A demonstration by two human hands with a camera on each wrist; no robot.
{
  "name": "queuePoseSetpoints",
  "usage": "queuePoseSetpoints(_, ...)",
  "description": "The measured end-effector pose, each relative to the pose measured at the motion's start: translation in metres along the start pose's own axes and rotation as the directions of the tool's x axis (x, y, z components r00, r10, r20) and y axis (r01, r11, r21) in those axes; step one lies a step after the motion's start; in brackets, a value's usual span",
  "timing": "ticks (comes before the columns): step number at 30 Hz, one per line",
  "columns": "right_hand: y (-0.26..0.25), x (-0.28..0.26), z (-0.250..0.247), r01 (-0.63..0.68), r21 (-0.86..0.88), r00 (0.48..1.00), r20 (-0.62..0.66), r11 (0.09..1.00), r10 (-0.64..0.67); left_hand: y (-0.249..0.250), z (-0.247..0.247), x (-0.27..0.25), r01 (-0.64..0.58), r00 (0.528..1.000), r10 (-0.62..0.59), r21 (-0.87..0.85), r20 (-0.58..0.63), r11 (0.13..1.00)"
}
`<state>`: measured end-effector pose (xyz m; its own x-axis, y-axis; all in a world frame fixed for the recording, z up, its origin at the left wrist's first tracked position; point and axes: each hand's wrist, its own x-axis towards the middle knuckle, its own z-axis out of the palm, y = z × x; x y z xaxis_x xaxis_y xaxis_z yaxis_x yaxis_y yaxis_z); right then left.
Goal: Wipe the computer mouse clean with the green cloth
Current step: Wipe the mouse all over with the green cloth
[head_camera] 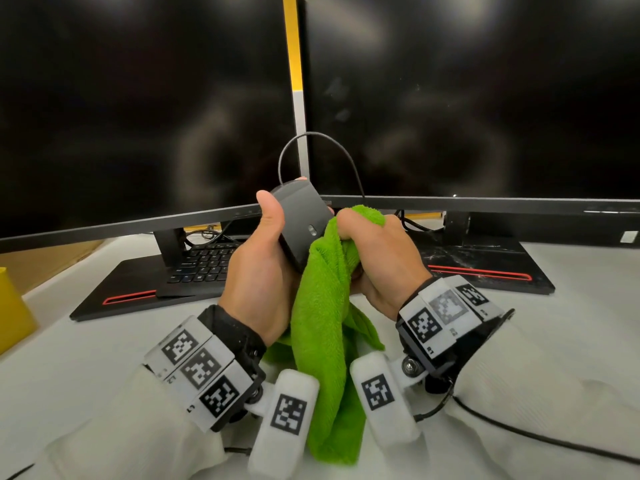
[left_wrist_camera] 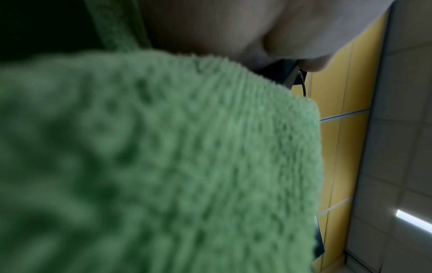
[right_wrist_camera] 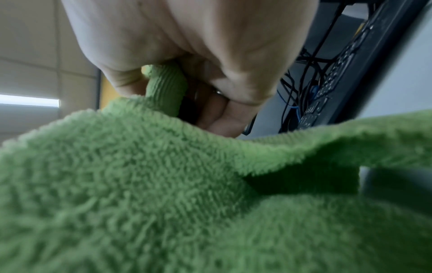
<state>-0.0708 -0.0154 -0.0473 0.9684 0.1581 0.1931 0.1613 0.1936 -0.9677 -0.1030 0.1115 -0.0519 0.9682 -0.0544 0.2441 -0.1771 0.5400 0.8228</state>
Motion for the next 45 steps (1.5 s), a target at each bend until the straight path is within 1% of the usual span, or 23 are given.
queuePoseSetpoints(2, 0.0, 0.002, -0.004, -0.058, 0.027, 0.998, -0.001, 0.998, 0.058, -0.001, 0.001, 0.001, -0.032, 0.999, 0.032, 0.026, 0.001, 0.999)
queuePoseSetpoints(4, -0.002, 0.002, -0.006, -0.094, 0.086, 0.994, 0.068, 0.992, 0.089, 0.0, 0.0, 0.001, -0.081, 0.997, 0.08, 0.056, 0.016, 0.995)
queuePoseSetpoints(6, -0.004, 0.0, -0.006, -0.093, 0.152, 0.991, 0.113, 0.984, 0.077, 0.003, -0.001, 0.001, -0.118, 0.992, 0.116, 0.056, 0.039, 0.991)
queuePoseSetpoints(9, -0.003, -0.001, -0.006, -0.09, 0.214, 0.974, 0.221, 0.973, 0.041, 0.008, -0.004, 0.004, -0.164, 0.984, 0.16, 0.051, 0.075, 0.985)
queuePoseSetpoints(14, 0.002, -0.002, -0.003, -0.023, 0.24, 0.959, 0.28, 0.97, -0.046, 0.009, -0.008, 0.006, -0.183, 0.98, 0.173, 0.112, 0.098, 0.977)
queuePoseSetpoints(16, 0.003, -0.005, -0.002, 0.014, 0.228, 0.958, 0.277, 0.974, -0.079, 0.008, -0.007, 0.004, -0.192, 0.977, 0.177, 0.138, 0.115, 0.972)
queuePoseSetpoints(21, 0.004, -0.006, 0.003, 0.06, 0.158, 0.962, 0.256, 0.986, -0.1, 0.001, -0.006, 0.003, -0.217, 0.97, 0.194, 0.162, 0.145, 0.963)
queuePoseSetpoints(24, 0.005, -0.005, 0.003, 0.096, 0.133, 0.97, 0.21, 0.986, -0.123, 0.002, -0.007, 0.004, -0.198, 0.973, 0.18, 0.119, 0.146, 0.973)
queuePoseSetpoints(27, 0.004, -0.004, 0.003, 0.15, 0.067, 0.974, 0.161, 0.986, -0.159, 0.003, -0.005, 0.003, -0.202, 0.969, 0.184, 0.102, 0.167, 0.974)
queuePoseSetpoints(31, 0.003, -0.001, 0.001, 0.208, 0.041, 0.975, 0.073, 0.977, -0.21, 0.004, -0.006, 0.003, -0.196, 0.965, 0.174, 0.099, 0.196, 0.975)
queuePoseSetpoints(33, 0.001, -0.003, 0.001, 0.233, 0.03, 0.971, 0.053, 0.972, -0.235, 0.003, -0.007, 0.004, -0.197, 0.964, 0.171, 0.116, 0.203, 0.973)
queuePoseSetpoints(34, 0.0, -0.004, 0.002, 0.236, 0.018, 0.971, 0.029, 0.971, -0.237, 0.002, -0.007, 0.004, -0.203, 0.963, 0.174, 0.132, 0.206, 0.97)
queuePoseSetpoints(36, -0.001, -0.004, 0.0, 0.21, -0.007, 0.976, -0.06, 0.978, -0.21, 0.0, -0.007, 0.004, -0.219, 0.959, 0.178, 0.177, 0.219, 0.959)
queuePoseSetpoints(38, -0.001, 0.0, -0.004, 0.183, -0.004, 0.978, -0.097, 0.983, -0.182, -0.002, -0.008, 0.004, -0.244, 0.953, 0.194, 0.212, 0.231, 0.946)
queuePoseSetpoints(39, -0.002, 0.001, -0.004, 0.182, 0.012, 0.979, -0.092, 0.983, -0.18, -0.002, -0.009, 0.005, -0.253, 0.951, 0.202, 0.216, 0.234, 0.943)
queuePoseSetpoints(41, -0.003, 0.002, -0.003, 0.152, 0.1, 0.988, -0.05, 0.983, -0.148, 0.001, -0.011, 0.006, -0.266, 0.947, 0.215, 0.211, 0.238, 0.94)
queuePoseSetpoints(43, -0.004, 0.003, -0.005, 0.077, 0.2, 0.996, 0.037, 0.977, -0.086, 0.005, -0.012, 0.007, -0.287, 0.941, 0.237, 0.194, 0.241, 0.938)
queuePoseSetpoints(45, -0.002, 0.003, -0.009, 0.02, 0.253, 0.986, 0.154, 0.967, -0.061, 0.007, -0.013, 0.008, -0.301, 0.939, 0.257, 0.181, 0.229, 0.936)
